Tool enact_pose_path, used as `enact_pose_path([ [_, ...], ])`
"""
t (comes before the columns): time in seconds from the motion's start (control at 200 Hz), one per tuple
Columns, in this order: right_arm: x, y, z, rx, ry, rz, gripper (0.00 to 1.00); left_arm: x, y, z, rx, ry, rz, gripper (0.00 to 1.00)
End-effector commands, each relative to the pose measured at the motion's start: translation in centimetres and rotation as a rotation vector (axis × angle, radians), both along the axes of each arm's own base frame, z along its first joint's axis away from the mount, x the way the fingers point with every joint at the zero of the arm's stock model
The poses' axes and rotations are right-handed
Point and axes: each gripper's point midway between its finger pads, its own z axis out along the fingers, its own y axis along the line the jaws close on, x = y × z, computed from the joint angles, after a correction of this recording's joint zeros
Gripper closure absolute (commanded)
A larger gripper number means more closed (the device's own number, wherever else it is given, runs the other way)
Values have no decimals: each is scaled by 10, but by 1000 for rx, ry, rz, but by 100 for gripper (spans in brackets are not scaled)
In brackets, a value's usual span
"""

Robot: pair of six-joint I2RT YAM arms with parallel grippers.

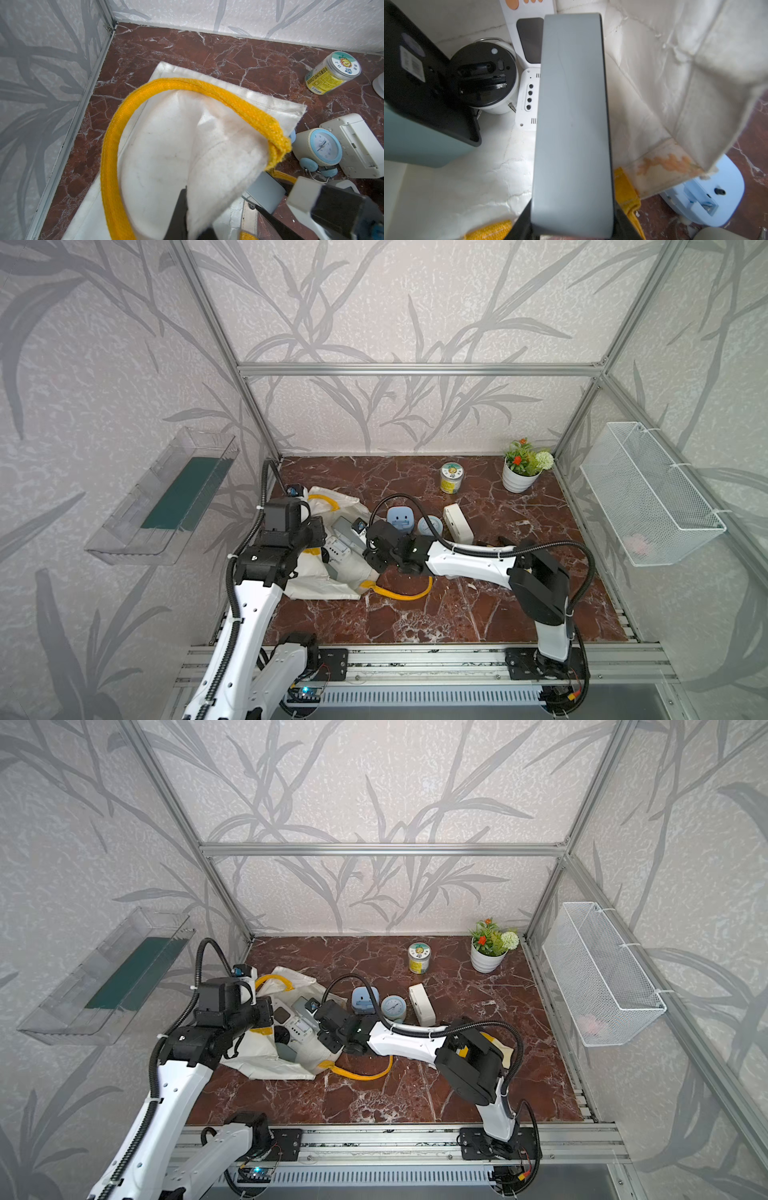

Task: Take the alarm clock out of the canvas bag
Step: Pick up the alarm from the canvas bag.

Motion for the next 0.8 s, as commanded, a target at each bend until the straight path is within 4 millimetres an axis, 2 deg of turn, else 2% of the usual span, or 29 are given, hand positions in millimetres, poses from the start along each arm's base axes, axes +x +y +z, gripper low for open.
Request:
enact_pose_path([
  [0.0, -1, 2, 54, 138, -45, 13, 84, -6, 12, -4, 64, 46, 25, 100],
  [0.285, -13, -9, 92, 225, -39, 51, 85, -9, 21, -9, 111, 68, 30, 100],
  [0.37, -16, -14, 90, 211, -39, 61, 85, -10, 24, -8, 118, 67, 39, 100],
  [0.395, -17, -19, 101, 223, -53, 61, 85, -10, 24, -7, 119, 65, 41, 100],
  [0.565, -12, -52, 105, 213, -63, 7, 85, -9, 28, -5, 130, 62, 51, 100],
  [0.575, -2, -60, 105, 212, -65, -21, 85, -10, 29, -6, 133, 64, 52, 100],
  [0.595, 2, -67, 106, 215, -67, -42, 85, -9, 30, -6, 136, 65, 54, 100],
  [0.795, 21, -114, 106, 211, -76, -150, 85, -15, 38, -7, 189, 81, 62, 100],
])
